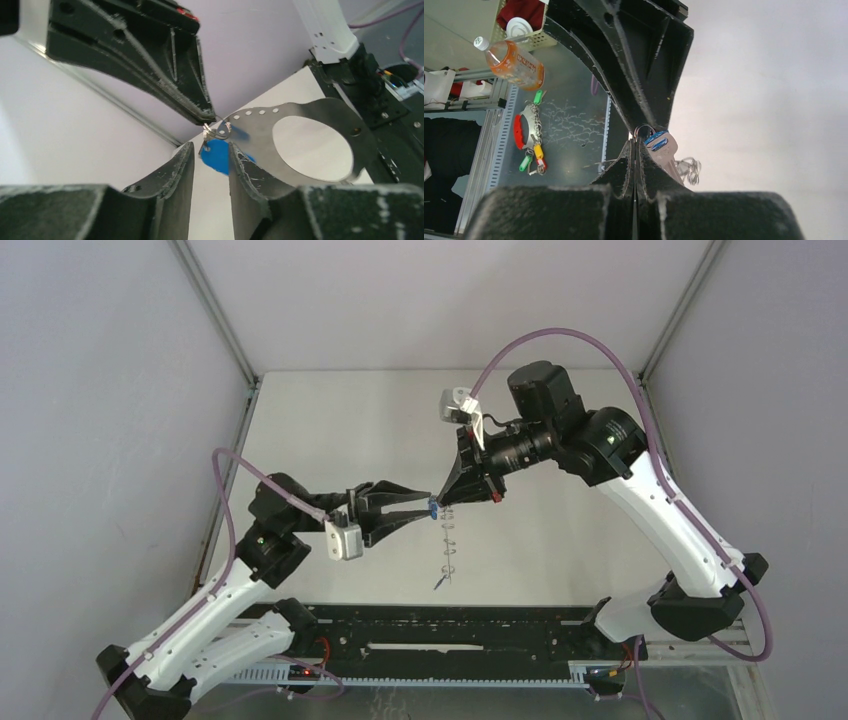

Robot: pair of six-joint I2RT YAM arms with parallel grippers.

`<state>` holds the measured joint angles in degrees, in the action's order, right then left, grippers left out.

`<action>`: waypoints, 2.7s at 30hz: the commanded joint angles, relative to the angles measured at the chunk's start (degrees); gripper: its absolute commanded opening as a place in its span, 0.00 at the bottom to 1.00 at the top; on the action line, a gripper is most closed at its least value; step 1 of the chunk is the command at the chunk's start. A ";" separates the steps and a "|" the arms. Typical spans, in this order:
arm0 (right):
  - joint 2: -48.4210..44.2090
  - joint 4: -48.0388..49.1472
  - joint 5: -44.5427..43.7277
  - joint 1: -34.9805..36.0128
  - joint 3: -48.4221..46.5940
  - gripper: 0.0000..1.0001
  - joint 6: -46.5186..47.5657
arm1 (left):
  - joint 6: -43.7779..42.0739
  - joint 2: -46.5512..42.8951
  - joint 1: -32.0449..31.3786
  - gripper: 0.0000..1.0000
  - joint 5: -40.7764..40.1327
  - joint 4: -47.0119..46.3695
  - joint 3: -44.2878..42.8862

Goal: Put the keys on the keyring

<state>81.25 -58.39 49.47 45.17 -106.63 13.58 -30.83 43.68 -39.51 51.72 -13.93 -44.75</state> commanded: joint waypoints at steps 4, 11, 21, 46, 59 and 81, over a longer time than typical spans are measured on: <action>0.43 -1.43 -1.14 0.45 -2.84 0.00 0.05 | -5.93 0.23 0.56 0.28 7.10 3.56 -3.85; 1.57 -2.56 -1.67 0.53 -3.23 0.00 -0.50 | -7.34 0.86 0.50 0.24 8.28 3.69 -3.42; 1.70 0.11 -2.17 -1.34 -1.88 0.00 -3.36 | -10.59 0.79 0.53 0.00 6.10 5.15 -2.43; -20.08 43.68 0.71 -6.18 31.25 0.00 -18.67 | 14.54 0.26 0.47 0.74 -3.83 -5.23 -2.75; -17.93 52.50 7.49 -4.94 33.94 0.00 -25.45 | -1.34 1.10 -0.03 0.61 0.90 -0.20 -2.98; -17.02 48.18 7.07 -4.70 33.94 0.00 -23.86 | -9.24 0.94 -1.76 0.11 -0.91 2.75 -1.32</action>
<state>64.64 -9.87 56.01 40.91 -72.16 -10.63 -32.56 45.60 -40.95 51.20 -12.67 -45.84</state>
